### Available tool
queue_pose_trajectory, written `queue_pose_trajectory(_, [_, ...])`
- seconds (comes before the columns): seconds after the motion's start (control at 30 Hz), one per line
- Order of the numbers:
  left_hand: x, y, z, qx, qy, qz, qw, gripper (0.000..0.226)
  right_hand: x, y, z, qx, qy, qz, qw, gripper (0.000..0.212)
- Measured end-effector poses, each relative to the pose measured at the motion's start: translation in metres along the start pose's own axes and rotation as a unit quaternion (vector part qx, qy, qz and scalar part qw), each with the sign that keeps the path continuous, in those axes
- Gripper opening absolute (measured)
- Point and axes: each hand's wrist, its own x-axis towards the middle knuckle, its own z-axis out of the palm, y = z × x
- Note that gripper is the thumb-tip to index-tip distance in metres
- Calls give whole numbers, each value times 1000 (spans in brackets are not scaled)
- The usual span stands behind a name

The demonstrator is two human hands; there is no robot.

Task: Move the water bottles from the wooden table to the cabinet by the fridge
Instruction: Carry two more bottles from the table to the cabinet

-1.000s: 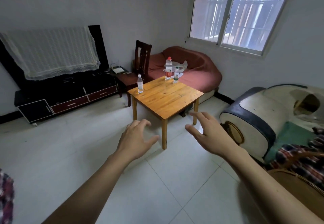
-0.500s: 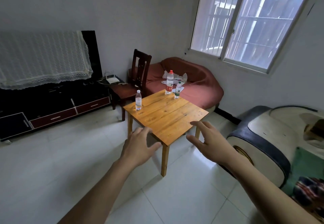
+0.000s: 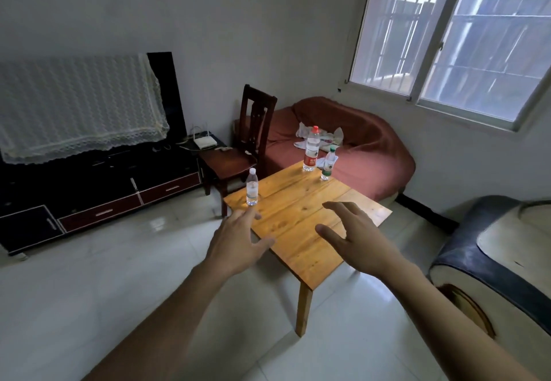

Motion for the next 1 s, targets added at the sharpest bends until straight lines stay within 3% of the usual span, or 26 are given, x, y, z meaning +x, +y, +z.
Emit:
queue_pose_trajectory(0.37, [153,-40,-1,-13,32,-46,998,48,193,22,17,36,-4,-77,996,56])
queue_pose_trajectory(0.57, [220,-85,3,-35,15,-57,998,48,259,26,52,7,-60,-36,998,60])
queue_pose_trajectory(1.0, [349,-171,2,-17,-69,4,997,55,368,-1,102,-38,-46,68,996,60])
